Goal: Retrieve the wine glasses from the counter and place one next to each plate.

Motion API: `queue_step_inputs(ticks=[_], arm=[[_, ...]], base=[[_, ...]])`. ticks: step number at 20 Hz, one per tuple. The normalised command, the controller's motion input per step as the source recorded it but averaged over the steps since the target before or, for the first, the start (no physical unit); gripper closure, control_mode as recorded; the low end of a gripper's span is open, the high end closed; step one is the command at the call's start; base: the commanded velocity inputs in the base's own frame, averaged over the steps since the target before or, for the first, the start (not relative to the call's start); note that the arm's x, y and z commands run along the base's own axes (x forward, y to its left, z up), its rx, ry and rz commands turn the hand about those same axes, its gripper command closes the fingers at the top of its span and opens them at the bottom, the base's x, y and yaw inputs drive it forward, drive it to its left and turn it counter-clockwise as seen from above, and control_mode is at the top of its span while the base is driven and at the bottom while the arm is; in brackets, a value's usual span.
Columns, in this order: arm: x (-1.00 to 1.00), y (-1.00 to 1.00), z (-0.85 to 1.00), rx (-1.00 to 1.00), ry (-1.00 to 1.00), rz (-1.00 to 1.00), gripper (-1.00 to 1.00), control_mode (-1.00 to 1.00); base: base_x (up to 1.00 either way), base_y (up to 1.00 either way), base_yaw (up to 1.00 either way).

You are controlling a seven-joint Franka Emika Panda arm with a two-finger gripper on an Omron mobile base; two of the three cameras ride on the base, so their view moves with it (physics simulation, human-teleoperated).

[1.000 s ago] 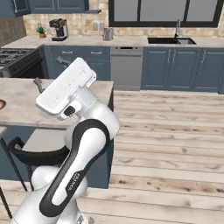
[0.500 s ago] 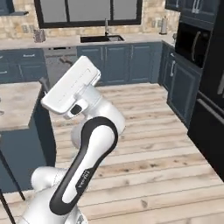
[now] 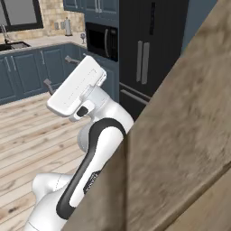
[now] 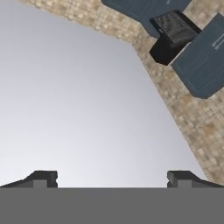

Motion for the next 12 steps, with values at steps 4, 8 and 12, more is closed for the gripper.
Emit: queue_step_inputs(ticks=[4,8,12], arm=[[0.0,0.0,0.0,0.0,0.0,0.0,-1.0,1.0],[0.0,0.0,0.0,0.0,0.0,0.0,-1.0,1.0],[0.0,0.0,0.0,0.0,0.0,0.0,-1.0,1.0]], base=[[1.0,0.97,-0.48],[1.0,0.41,-0.19],[1.0,0.03,-0.06]])
